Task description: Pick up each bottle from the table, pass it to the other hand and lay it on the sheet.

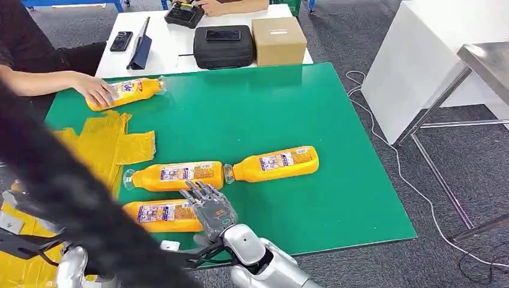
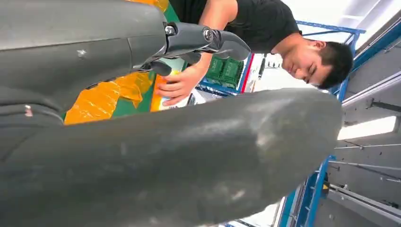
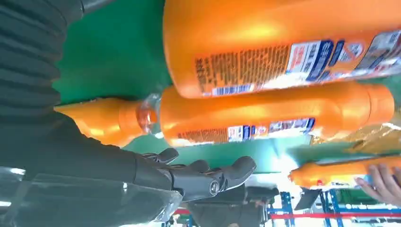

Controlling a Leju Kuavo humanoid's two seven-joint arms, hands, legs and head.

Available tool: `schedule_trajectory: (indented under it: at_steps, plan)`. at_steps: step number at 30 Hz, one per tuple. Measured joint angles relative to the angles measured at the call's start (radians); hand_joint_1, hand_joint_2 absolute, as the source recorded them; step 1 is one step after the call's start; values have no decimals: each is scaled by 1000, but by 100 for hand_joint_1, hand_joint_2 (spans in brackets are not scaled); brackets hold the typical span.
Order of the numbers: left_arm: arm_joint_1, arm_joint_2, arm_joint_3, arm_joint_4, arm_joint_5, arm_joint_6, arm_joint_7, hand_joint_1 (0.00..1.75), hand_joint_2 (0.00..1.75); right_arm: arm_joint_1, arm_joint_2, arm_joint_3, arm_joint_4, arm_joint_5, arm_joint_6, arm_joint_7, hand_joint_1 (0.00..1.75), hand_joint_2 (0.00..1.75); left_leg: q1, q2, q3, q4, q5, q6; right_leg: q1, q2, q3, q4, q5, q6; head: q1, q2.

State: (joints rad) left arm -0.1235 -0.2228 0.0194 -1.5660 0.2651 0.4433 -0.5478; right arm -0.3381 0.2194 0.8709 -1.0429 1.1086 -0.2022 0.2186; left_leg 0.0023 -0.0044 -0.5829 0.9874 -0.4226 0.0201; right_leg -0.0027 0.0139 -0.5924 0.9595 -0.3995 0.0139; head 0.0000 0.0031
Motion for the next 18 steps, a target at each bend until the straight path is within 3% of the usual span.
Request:
schedule_trajectory:
  at_steps: [18]
  plan:
    - [-28,-10,-32,-7,4,-12,8,0,0,-73,82,5,231,16,12,26,0,175,0,0,0,0,0,0,0,0,0,0,0,0,0,0]
